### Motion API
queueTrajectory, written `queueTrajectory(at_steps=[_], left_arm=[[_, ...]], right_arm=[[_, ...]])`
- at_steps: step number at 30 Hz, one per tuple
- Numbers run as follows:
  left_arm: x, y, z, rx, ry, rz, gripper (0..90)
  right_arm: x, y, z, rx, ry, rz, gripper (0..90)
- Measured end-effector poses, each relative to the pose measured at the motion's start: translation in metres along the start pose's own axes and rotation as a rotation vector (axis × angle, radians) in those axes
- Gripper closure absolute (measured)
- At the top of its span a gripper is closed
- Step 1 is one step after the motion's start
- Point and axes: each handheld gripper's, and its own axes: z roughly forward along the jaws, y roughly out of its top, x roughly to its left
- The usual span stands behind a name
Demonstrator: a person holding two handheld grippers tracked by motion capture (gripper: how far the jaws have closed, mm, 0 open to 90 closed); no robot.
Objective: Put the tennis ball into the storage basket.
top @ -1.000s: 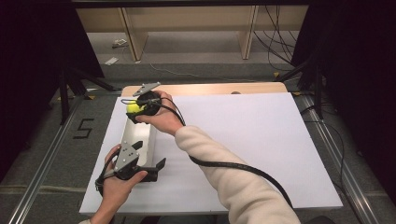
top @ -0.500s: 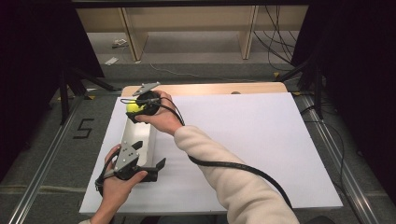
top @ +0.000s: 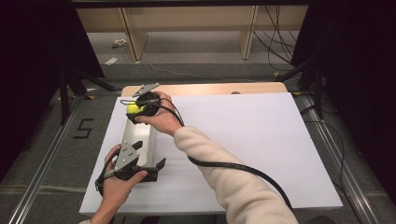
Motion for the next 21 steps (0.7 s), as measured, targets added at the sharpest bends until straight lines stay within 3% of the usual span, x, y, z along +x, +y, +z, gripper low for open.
queueTrajectory(at_steps=[21], left_arm=[[0.0000, -0.0002, 0.0001, 0.001, 0.000, 0.001, 0.0]], right_arm=[[0.0010, -0.0045, 0.0031, 0.018, 0.001, -0.003, 26.1]])
